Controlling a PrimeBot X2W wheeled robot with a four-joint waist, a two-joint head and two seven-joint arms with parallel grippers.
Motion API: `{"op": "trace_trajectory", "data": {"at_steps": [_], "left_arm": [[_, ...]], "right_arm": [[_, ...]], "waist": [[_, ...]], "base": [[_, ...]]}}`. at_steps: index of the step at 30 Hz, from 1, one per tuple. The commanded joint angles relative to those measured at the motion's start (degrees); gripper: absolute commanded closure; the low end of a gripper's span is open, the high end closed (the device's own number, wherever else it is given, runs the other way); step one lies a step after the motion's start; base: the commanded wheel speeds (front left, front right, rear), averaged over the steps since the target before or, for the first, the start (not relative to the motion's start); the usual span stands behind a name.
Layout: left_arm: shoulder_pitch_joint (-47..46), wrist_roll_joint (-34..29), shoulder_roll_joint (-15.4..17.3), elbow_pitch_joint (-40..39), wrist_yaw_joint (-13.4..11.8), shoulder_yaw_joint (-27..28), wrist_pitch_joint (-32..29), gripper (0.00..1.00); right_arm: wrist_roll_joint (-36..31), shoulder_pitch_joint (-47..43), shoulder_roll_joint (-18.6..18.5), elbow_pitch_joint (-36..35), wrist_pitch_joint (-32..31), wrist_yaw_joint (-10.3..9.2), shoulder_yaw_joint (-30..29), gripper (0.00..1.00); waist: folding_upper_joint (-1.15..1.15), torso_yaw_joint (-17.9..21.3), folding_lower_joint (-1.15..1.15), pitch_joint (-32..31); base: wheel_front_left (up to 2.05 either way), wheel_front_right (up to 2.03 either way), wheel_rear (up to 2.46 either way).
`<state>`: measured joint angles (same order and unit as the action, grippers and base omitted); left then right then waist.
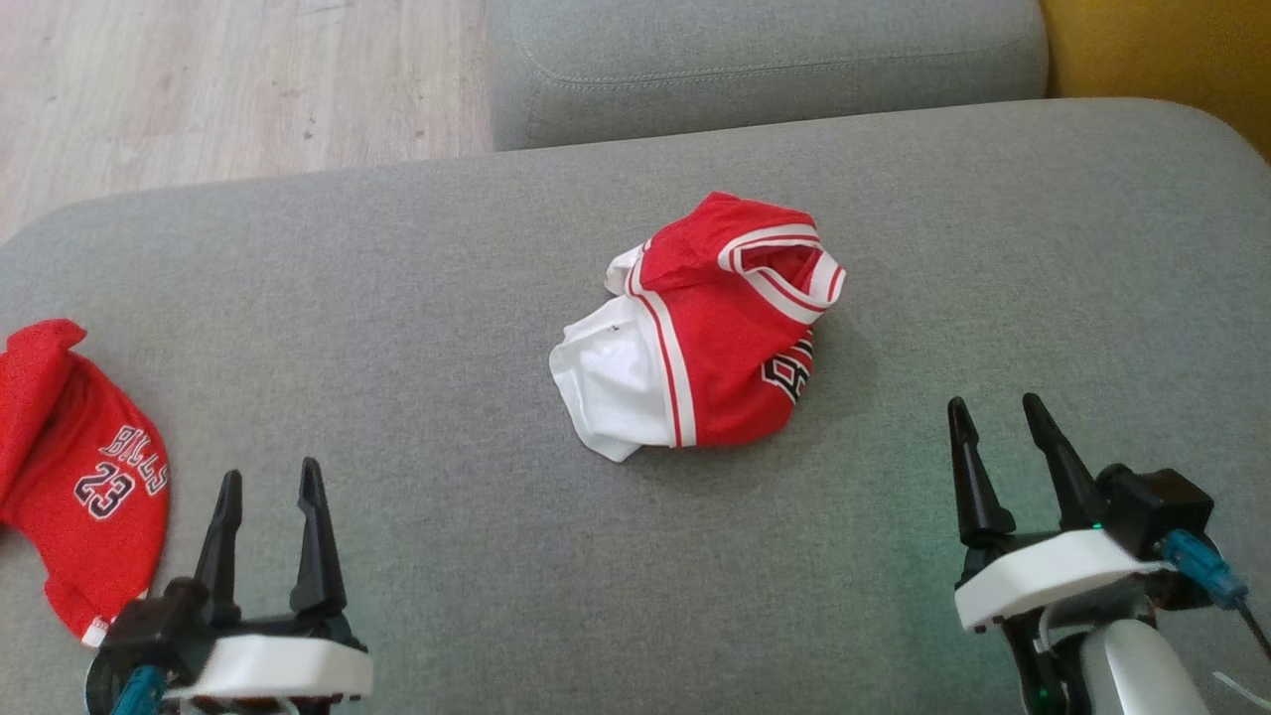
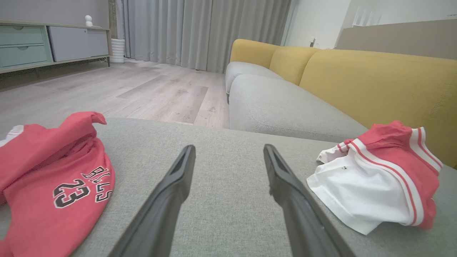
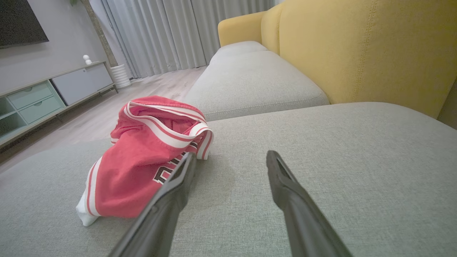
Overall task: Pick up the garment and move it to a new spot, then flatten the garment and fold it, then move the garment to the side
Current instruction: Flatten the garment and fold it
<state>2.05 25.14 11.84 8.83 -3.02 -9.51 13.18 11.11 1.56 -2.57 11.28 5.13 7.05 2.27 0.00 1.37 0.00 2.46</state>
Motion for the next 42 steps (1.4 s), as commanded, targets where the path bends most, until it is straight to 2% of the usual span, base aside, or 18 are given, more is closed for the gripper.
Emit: {"op": "trace_trajectory", "data": {"at_steps": [1, 7, 12, 16, 23, 28, 32, 37, 42], "left_arm": [[-3.1, -0.5, 1.1, -2.1, -0.3, 1.7, 0.1, 0.00], [-3.4, -0.3, 1.3, -2.2, -0.4, 1.5, 0.1, 0.00], [-3.7, -0.3, 1.3, -2.5, -0.3, 1.1, 0.1, 0.00], [-4.8, -0.5, 0.8, -2.5, 0.3, -0.1, 0.1, 0.00], [-7.3, -0.7, 0.1, -1.6, 1.6, -2.1, 0.3, 0.00], [-8.8, -0.7, -0.4, -0.5, 2.3, -2.6, 0.6, 0.00], [-9.7, -0.5, -0.6, 0.8, 3.0, -2.7, 1.0, 0.00], [-10.2, -0.4, -0.9, 2.0, 3.5, -2.4, 1.4, 0.00], [-10.1, -0.5, -1.1, 2.8, 3.6, -1.8, 1.6, 0.00]], "right_arm": [[0.5, 2.0, -0.3, -1.7, 0.9, 0.44, 1.6, 0.00], [2.3, 3.9, -0.3, -1.5, -0.3, 0.44, 4.2, 0.00], [3.4, 12.8, -0.3, -0.9, -5.2, 0.44, 12.4, 0.00], [5.7, 20.6, -0.3, 4.3, -9.7, 0.44, 16.8, 0.00], [6.4, 29.0, -0.3, 17.9, -14.8, 0.44, 16.2, 0.00], [4.7, 32.4, -0.3, 23.0, -12.5, 0.44, 15.2, 0.00], [4.3, 34.3, -0.3, 25.6, -9.4, 0.44, 14.7, 0.00], [3.8, 36.1, -0.3, 29.0, -9.0, 0.44, 13.4, 0.00], [0.9, 34.9, -0.3, 27.3, -9.7, 0.44, 11.4, 0.00]], "waist": [[0.00, 0.1, 0.00, 0.1], [0.00, 0.2, 0.00, 0.5], [0.00, -0.5, 0.00, 1.5], [0.00, -2.5, 0.00, 2.6], [0.00, -7.5, 0.00, 5.1], [0.00, -9.7, 0.00, 6.5], [0.00, -10.9, 0.00, 7.2], [0.00, -11.4, 0.00, 7.2], [0.00, -10.9, 0.00, 6.1]], "base": [[0.00, 0.00, 0.00], [0.00, 0.00, 0.00], [0.00, 0.00, 0.00], [0.00, 0.00, 0.00], [0.00, 0.00, 0.00], [0.00, 0.00, 0.00], [0.00, 0.00, 0.00], [0.00, 0.00, 0.00], [0.00, 0.00, 0.00]]}}
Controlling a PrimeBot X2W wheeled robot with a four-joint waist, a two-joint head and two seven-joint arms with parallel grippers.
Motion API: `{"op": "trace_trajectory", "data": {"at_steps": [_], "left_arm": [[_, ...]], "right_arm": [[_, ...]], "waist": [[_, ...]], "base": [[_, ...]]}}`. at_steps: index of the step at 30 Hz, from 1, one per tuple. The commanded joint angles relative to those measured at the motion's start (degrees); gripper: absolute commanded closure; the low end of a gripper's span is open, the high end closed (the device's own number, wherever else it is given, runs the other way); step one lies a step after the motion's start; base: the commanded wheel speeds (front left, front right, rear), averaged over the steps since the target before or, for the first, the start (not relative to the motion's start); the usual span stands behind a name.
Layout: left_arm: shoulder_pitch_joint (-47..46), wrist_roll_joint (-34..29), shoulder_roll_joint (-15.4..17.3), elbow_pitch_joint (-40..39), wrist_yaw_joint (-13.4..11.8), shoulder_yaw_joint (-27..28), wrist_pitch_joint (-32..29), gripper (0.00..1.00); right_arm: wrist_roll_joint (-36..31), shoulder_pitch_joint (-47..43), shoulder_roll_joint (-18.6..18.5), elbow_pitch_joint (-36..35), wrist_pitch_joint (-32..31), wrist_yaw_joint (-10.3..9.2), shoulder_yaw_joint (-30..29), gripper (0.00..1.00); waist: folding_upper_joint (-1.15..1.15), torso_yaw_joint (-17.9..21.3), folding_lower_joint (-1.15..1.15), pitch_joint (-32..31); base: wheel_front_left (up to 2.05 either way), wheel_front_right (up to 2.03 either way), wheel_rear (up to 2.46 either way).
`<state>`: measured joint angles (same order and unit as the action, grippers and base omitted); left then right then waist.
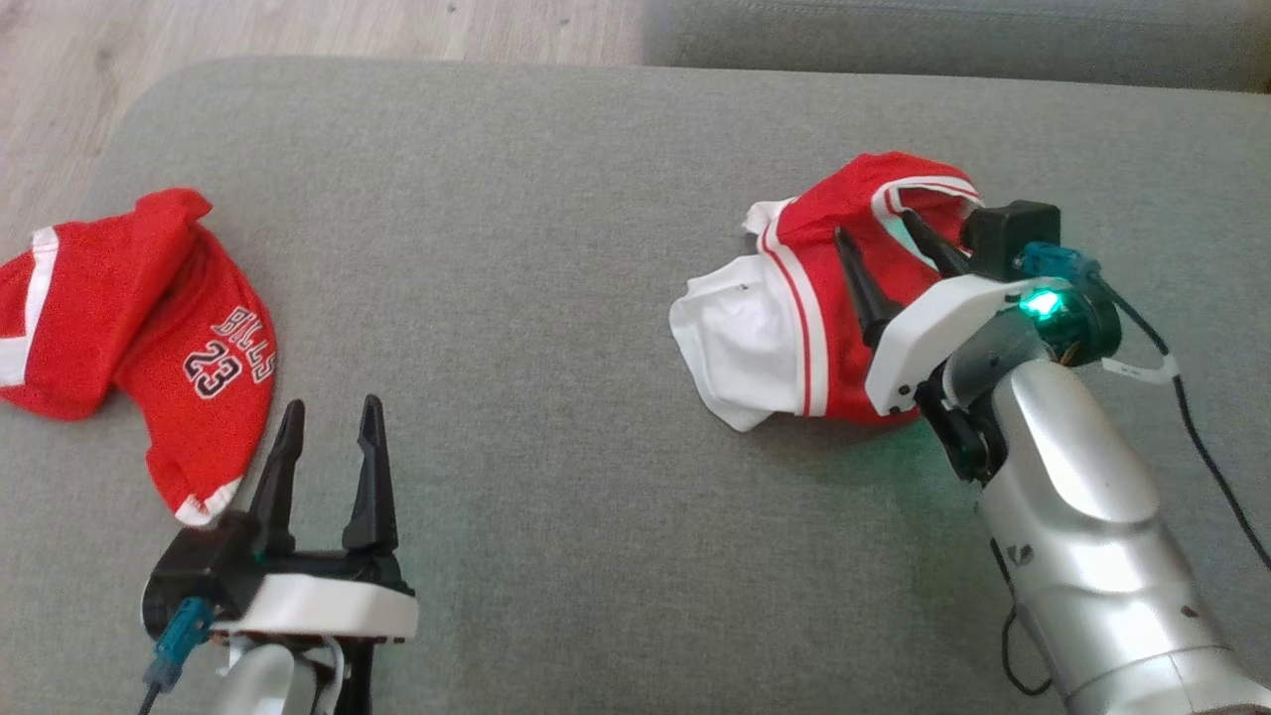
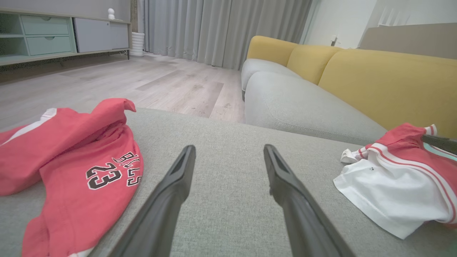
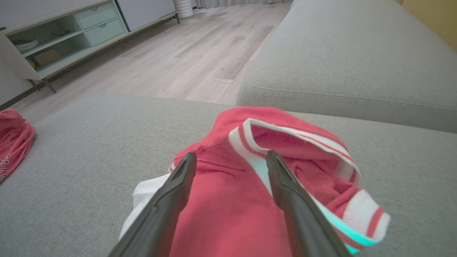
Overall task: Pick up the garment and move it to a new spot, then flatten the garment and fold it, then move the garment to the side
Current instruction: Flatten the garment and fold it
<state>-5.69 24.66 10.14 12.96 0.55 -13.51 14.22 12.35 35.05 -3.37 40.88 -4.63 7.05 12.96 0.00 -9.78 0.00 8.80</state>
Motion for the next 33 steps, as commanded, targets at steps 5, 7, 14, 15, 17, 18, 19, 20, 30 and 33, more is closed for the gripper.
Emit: {"op": "trace_trajectory", "data": {"at_steps": [5, 7, 14, 15, 17, 18, 19, 20, 30, 33], "left_arm": [[-1.7, 0.0, 0.5, -1.1, 0.2, 3.0, 0.7, 0.00], [-1.7, 0.0, 0.4, -1.1, 0.3, 3.2, 0.7, 0.00], [-3.1, -0.4, -0.3, -1.2, 1.2, 3.1, 0.8, 0.00], [-3.3, -0.5, -0.4, -1.1, 1.4, 3.2, 0.8, 0.00], [-3.7, -0.7, -0.6, -1.0, 1.7, 3.3, 0.8, 0.00], [-3.8, -0.8, -0.7, -0.9, 1.8, 3.4, 0.8, 0.00], [-4.0, -0.9, -0.9, -0.8, 1.9, 3.4, 0.8, 0.00], [-4.1, -1.0, -1.0, -0.7, 2.0, 3.5, 0.8, 0.00], [-4.8, -2.2, -2.2, -0.3, 2.8, 4.5, 0.8, 0.00], [-4.7, -2.4, -2.5, -0.2, 3.1, 5.0, 0.8, 0.00]], "right_arm": [[-2.8, -2.8, 0.5, -9.1, -3.9, 0.44, -1.5, 0.00], [-3.0, -3.9, 0.5, -12.5, -5.8, 0.44, -2.2, 0.00], [-3.8, -3.5, 0.5, -17.5, -11.0, 0.44, -2.8, 0.00], [-4.0, -3.0, 0.5, -17.4, -11.4, 0.44, -2.8, 0.00], [-3.9, -2.0, 0.5, -16.5, -12.2, 0.44, -2.8, 0.00], [-4.2, -1.4, 0.5, -15.8, -12.6, 0.44, -2.8, 0.00], [-4.4, -0.8, 0.5, -15.1, -12.7, 0.44, -2.9, 0.00], [-5.0, -0.1, 0.5, -14.4, -12.8, 0.44, -2.9, 0.00], [-6.9, 3.8, 0.5, -6.3, -14.9, 0.44, -3.2, 0.00], [-7.1, 4.8, 0.5, -4.1, -15.4, 0.44, -1.9, 0.86]], "waist": [[0.00, 1.6, 0.00, -1.4], [0.00, 1.9, 0.00, -1.4], [0.00, 0.9, 0.00, 0.3], [0.00, 0.5, 0.00, 0.7], [0.00, -0.4, 0.00, 1.3], [0.00, -0.8, 0.00, 1.6], [0.00, -1.4, 0.00, 1.9], [0.00, -1.8, 0.00, 2.2], [0.00, -5.1, 0.00, 3.9], [0.00, -5.4, 0.00, 4.0]], "base": [[0.00, 0.00, 0.00], [0.00, 0.00, 0.00], [0.00, 0.00, 0.00], [0.00, 0.00, 0.00], [0.00, 0.00, 0.00], [0.00, 0.00, 0.00], [0.00, 0.00, 0.00], [0.00, 0.00, 0.00], [0.00, 0.00, 0.00], [0.00, 0.00, 0.00]]}}
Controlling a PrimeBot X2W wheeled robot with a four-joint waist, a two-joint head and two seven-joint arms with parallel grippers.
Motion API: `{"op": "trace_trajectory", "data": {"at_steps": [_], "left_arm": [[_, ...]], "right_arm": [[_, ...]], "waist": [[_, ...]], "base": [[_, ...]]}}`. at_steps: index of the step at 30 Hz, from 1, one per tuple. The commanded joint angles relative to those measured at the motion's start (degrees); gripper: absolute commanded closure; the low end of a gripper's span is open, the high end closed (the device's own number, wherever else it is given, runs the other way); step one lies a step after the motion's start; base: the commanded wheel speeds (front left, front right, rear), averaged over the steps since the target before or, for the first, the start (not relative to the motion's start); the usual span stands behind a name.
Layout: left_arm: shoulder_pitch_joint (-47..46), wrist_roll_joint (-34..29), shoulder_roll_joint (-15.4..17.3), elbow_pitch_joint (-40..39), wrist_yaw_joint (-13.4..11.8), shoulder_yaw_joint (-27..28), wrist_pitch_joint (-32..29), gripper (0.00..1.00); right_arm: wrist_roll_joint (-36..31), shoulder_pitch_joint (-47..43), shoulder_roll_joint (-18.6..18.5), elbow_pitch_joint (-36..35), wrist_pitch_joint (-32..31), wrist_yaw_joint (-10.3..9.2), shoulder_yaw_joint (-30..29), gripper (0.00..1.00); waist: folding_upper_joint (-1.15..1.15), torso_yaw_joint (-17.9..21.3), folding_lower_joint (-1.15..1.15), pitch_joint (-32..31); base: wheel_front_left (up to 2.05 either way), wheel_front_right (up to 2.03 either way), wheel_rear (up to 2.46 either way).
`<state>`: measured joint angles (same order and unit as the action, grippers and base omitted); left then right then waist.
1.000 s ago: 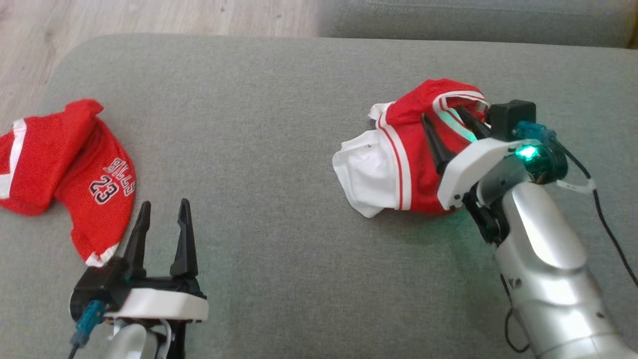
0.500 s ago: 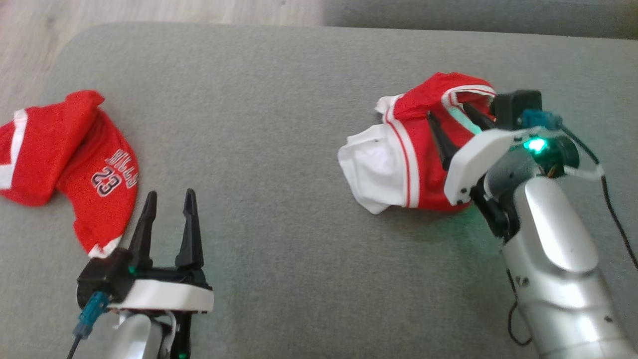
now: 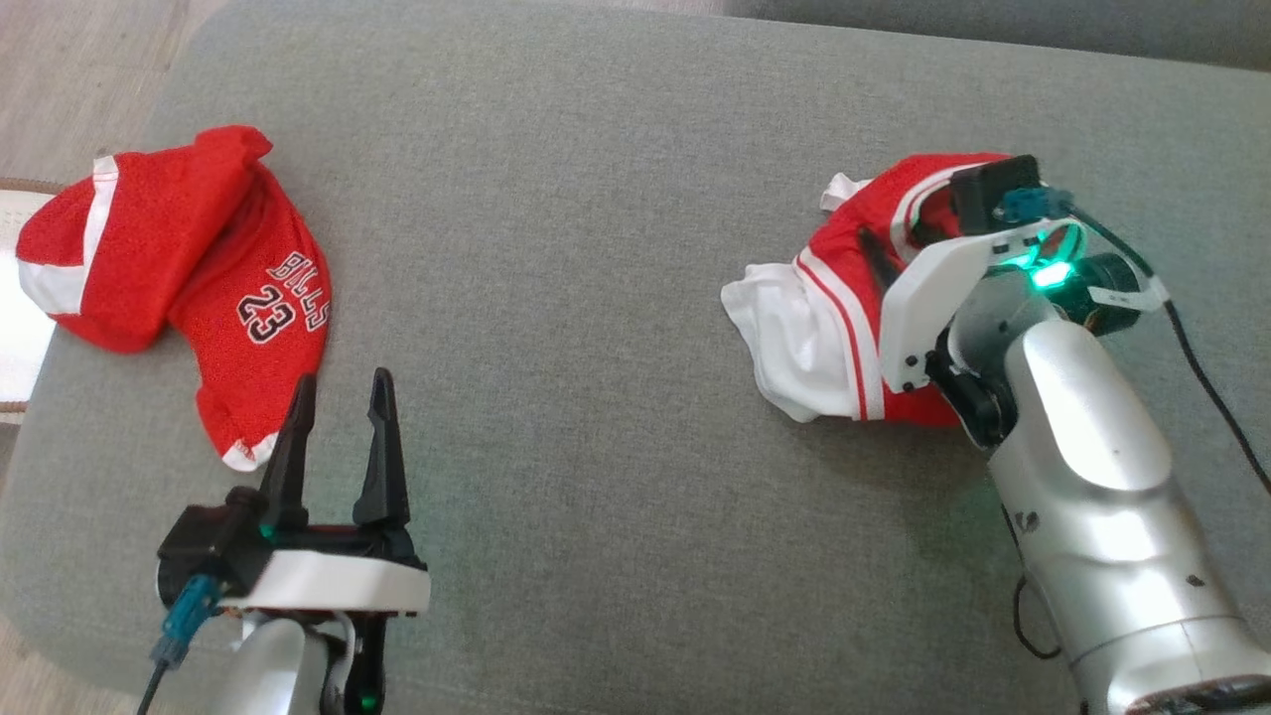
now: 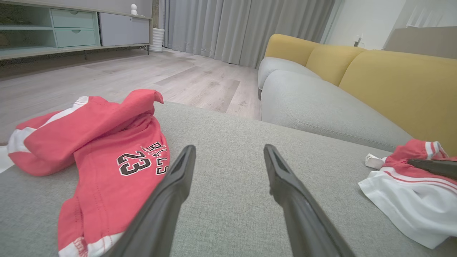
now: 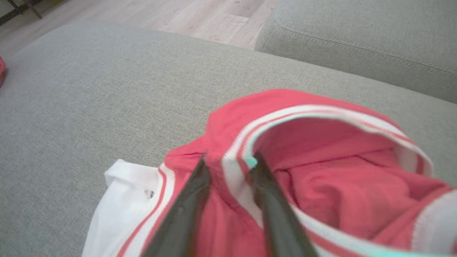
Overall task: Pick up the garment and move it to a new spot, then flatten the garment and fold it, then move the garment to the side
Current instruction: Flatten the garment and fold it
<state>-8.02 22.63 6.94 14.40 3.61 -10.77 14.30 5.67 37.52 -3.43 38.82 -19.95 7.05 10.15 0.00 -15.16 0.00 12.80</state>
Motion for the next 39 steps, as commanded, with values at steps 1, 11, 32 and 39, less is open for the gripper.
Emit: {"op": "trace_trajectory", "data": {"at_steps": [1, 11, 32, 39], "left_arm": [[-2.3, -0.5, 0.6, -1.5, 0.1, 2.4, 0.7, 0.00], [-1.5, -1.5, -0.1, -0.6, 0.7, 3.8, 0.7, 0.00], [1.8, -2.5, 0.8, -2.5, 0.3, 4.6, 0.6, 0.00], [1.9, -2.1, 1.1, -3.0, 0.2, 4.5, 0.5, 0.00]], "right_arm": [[-0.4, 2.6, 0.6, -1.6, 0.1, 0.44, 1.3, 1.00], [7.2, 5.0, 0.6, -4.0, 4.8, 0.44, 7.0, 1.00], [27.9, 13.9, -1.0, -18.1, 16.5, 0.44, 9.4, 1.00], [26.6, 0.3, -2.9, -11.4, 13.3, 0.44, 3.6, 1.00]], "waist": [[0.00, 0.0, 0.00, 0.0], [0.00, 1.8, 0.00, -3.0], [0.00, 5.9, 0.00, -7.7], [0.00, 7.8, 0.00, -6.6]], "base": [[0.00, 0.00, 0.00], [0.00, 0.00, 0.00], [0.00, 0.00, 0.00], [0.00, 0.00, 0.00]]}}
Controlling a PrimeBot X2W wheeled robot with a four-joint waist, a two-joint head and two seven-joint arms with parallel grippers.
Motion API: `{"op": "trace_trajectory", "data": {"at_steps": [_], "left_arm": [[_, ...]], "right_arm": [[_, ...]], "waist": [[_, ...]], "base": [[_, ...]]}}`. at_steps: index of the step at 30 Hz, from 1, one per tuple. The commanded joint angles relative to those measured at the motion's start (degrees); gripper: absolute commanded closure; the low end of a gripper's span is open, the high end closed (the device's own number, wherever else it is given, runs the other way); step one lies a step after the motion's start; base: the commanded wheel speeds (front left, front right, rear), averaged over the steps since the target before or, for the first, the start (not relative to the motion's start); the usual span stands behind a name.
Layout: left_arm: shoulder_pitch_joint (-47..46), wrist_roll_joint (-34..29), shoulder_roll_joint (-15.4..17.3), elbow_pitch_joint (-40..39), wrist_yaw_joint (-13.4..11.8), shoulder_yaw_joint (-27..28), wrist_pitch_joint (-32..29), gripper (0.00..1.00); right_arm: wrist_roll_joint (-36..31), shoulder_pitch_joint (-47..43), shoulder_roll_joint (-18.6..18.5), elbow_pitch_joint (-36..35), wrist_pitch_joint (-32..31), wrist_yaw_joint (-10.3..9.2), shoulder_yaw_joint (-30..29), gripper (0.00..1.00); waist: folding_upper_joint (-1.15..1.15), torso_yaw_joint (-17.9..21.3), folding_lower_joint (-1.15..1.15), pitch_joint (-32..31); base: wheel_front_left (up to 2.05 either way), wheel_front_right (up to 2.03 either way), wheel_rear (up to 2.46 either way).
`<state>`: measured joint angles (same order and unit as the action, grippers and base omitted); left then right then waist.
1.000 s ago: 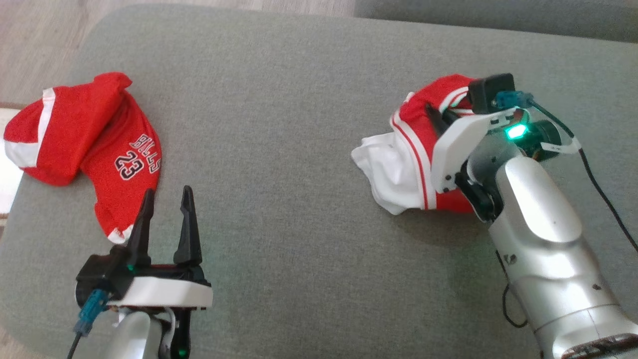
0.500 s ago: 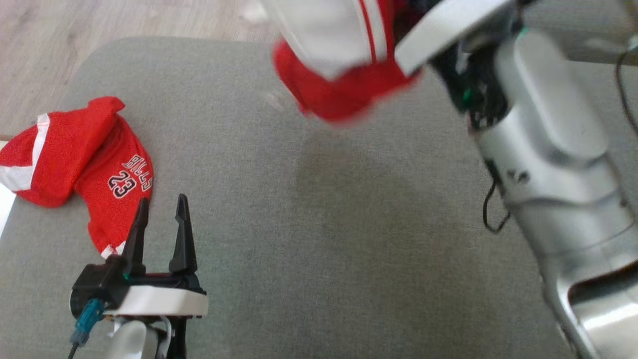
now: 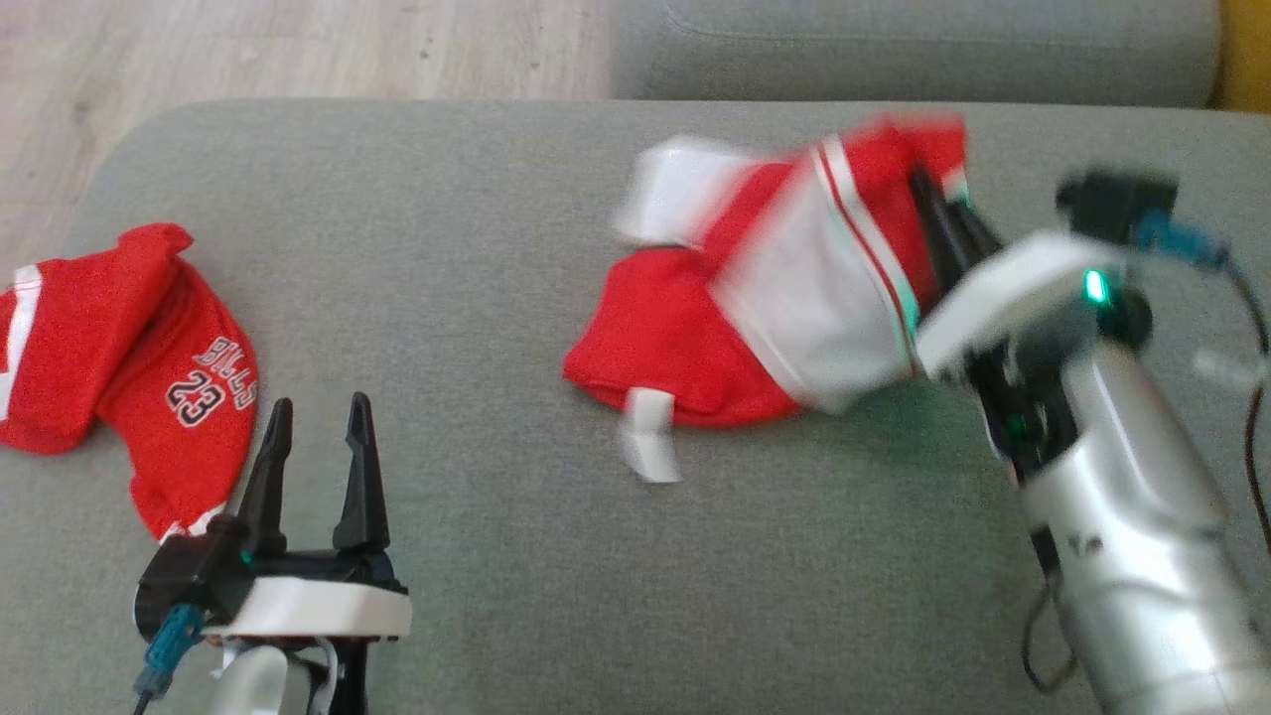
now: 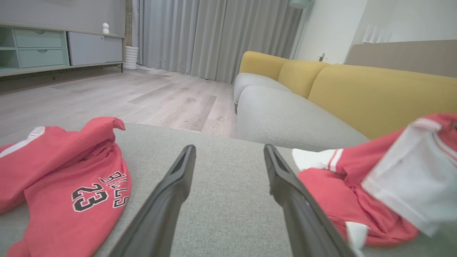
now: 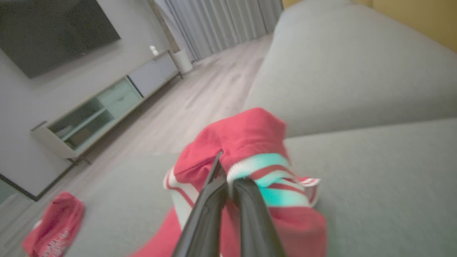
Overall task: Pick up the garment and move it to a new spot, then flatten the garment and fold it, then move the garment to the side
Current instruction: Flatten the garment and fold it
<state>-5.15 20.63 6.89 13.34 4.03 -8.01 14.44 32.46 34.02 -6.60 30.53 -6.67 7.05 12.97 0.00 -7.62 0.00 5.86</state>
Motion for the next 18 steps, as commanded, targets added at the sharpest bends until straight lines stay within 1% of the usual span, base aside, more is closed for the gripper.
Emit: {"op": "trace_trajectory", "data": {"at_steps": [1, 5, 9, 10, 11, 12, 15, 18], "left_arm": [[-1.1, 0.0, 1.2, -2.0, -0.2, 1.7, 0.3, 0.00], [-1.6, 0.1, 1.3, -2.0, -0.2, 1.4, 0.3, 0.00], [-1.8, 0.2, 1.5, -1.9, -0.3, 1.4, 0.3, 0.00], [-1.8, 0.3, 1.5, -1.9, -0.4, 1.4, 0.3, 0.00], [-1.8, 0.4, 1.6, -1.9, -0.4, 1.4, 0.3, 0.00], [-1.7, 0.4, 1.6, -1.9, -0.5, 1.4, 0.3, 0.00], [-1.4, 0.6, 1.6, -1.9, -0.6, 1.3, 0.3, 0.00], [-1.0, 0.8, 1.6, -2.0, -0.8, 1.4, 0.3, 0.00]], "right_arm": [[-1.4, 2.3, 0.0, -1.7, 0.1, 0.44, -0.2, 1.00], [-6.8, -1.5, -0.9, 2.3, 0.5, 0.44, -4.2, 1.00], [-13.9, -3.4, -2.1, 3.9, -0.3, 0.44, -9.0, 1.00], [-15.9, -3.9, -2.4, 3.8, -0.9, 0.44, -10.3, 0.84], [-17.8, -4.4, -2.5, 3.4, -1.4, 0.44, -11.8, 0.52], [-19.6, -5.1, -2.5, 3.0, -2.7, 0.44, -13.4, 0.00], [-24.1, -7.8, -1.3, -0.9, -7.1, 0.44, -18.2, 0.00], [-27.4, -12.1, 0.4, -9.4, -12.3, 0.44, -21.7, 0.00]], "waist": [[0.00, 0.6, 0.00, 0.5], [0.00, 1.4, 0.00, 1.0], [0.00, 2.1, 0.00, 0.9], [0.00, 2.2, 0.00, 0.9], [0.00, 2.3, 0.00, 0.8], [0.00, 2.4, 0.00, 0.6], [0.00, 2.7, 0.00, 0.2], [0.00, 3.0, 0.00, -0.2]], "base": [[0.00, 0.00, 0.00], [0.00, 0.00, 0.00], [0.00, 0.00, 0.00], [0.00, 0.00, 0.00], [0.00, 0.00, 0.00], [0.00, 0.00, 0.00], [0.00, 0.00, 0.00], [0.00, 0.00, 0.00]]}}
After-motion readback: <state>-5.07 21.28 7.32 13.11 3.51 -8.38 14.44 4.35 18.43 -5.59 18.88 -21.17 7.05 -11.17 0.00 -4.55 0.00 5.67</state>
